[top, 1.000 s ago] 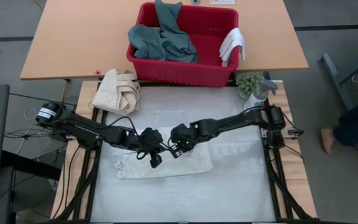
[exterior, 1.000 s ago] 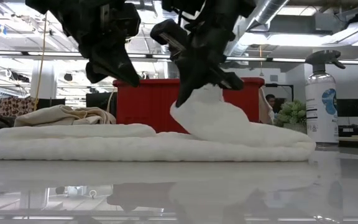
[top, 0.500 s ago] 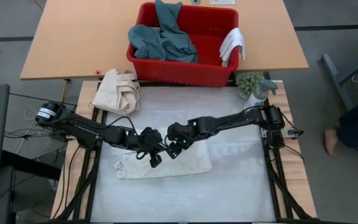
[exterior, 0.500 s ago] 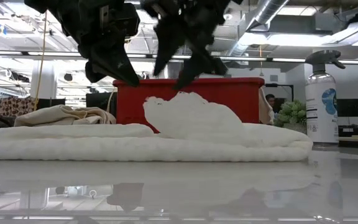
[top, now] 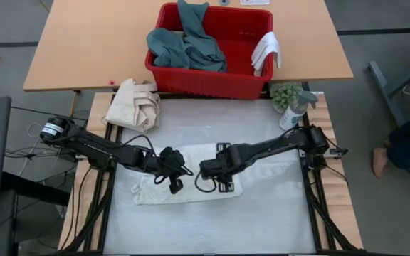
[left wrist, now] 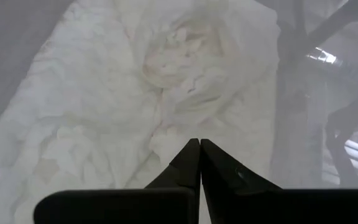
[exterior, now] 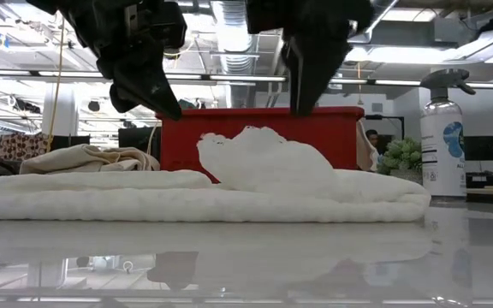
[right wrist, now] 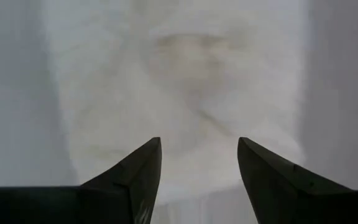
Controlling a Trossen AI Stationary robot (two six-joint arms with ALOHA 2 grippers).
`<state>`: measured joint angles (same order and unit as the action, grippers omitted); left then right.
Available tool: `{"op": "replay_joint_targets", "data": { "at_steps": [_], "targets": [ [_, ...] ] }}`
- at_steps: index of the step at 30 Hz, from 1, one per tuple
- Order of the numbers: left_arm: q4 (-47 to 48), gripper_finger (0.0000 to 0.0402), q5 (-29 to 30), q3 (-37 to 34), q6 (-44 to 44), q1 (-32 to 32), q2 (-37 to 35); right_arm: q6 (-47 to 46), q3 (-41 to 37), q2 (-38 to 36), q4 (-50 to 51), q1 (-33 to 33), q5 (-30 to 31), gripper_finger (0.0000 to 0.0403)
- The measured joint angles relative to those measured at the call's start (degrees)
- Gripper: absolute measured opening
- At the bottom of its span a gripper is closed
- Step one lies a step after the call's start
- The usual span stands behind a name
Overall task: Fold Laundry from Bin
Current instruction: Fold the white shirt
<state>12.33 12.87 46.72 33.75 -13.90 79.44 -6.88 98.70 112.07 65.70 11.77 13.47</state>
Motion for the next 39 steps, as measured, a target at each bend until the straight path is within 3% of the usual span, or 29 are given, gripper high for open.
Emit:
{"op": "replay_joint_targets", "data": {
  "at_steps": [8,16,22,28,39],
  "targets": [
    [1.57,0.0000,3.77,0.00,2.41,-2.02,0.00,5.30,-4.96,0.00,-8.67,-3.67,-0.06,0.0234],
    [2.44,0.0000,5.99,0.00,3.88,-3.19,0.00,6.93,-7.44,0.00,-11.49,-5.70,-6.03,0.0234],
    [2.36,0.0000,7.15,0.00,4.60,-3.28,0.00,8.89,-8.11,0.00,-17.55,-6.09,-4.75,0.0234],
    [2.37,0.0000,7.40,0.00,4.68,-3.25,0.00,9.03,-8.08,0.00,-21.16,-9.76,1.34,0.0232],
    [2.38,0.0000,7.97,0.00,4.69,-3.25,0.00,7.21,-6.41,0.00,-30.17,-17.22,2.56,0.0232]
  ]
}}
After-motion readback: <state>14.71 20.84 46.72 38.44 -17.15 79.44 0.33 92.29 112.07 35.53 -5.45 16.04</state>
